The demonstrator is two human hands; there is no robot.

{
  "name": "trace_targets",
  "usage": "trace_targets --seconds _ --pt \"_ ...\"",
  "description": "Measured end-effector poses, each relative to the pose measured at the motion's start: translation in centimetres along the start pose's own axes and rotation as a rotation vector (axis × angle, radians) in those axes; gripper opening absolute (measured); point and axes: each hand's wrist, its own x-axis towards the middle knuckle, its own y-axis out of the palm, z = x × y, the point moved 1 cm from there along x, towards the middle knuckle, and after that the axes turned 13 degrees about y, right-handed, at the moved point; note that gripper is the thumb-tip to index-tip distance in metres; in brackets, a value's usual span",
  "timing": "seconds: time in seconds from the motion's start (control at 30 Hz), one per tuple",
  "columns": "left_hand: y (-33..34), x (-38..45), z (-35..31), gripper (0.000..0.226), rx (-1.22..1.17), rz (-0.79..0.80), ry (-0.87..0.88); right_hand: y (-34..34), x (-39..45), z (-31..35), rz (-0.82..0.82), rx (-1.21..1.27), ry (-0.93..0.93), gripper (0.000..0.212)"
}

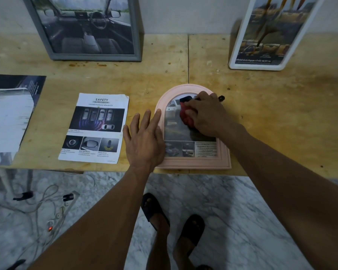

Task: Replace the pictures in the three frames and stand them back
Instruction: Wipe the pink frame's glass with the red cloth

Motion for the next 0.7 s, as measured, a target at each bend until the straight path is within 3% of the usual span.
trace_targets --seconds 0.33,0.43,0.53,0.7 --pt "-0.3 -0.1 -0.2 0.053 -0.02 -0.006 0.017 2.3 -6.5 -0.1 -0.001 0.074 -0.223 0.021" --pt "-0.2 0.0 -0.2 0.053 -0.022 -0.002 0.014 1.3 -7.1 -0.2 0.147 0.053 -0.225 0.021" --pt "-0.2 -0.1 -0.2 0.053 -0.017 -0.003 0.015 -1.1 -5.4 -0.9 0.322 0.038 -0.098 0.018" --pt "-0.2 -0.1 -0.1 0.053 -0.03 -0.014 0.018 -3.5 -0.8 -2.3 -0.145 0.029 -0.019 0.021"
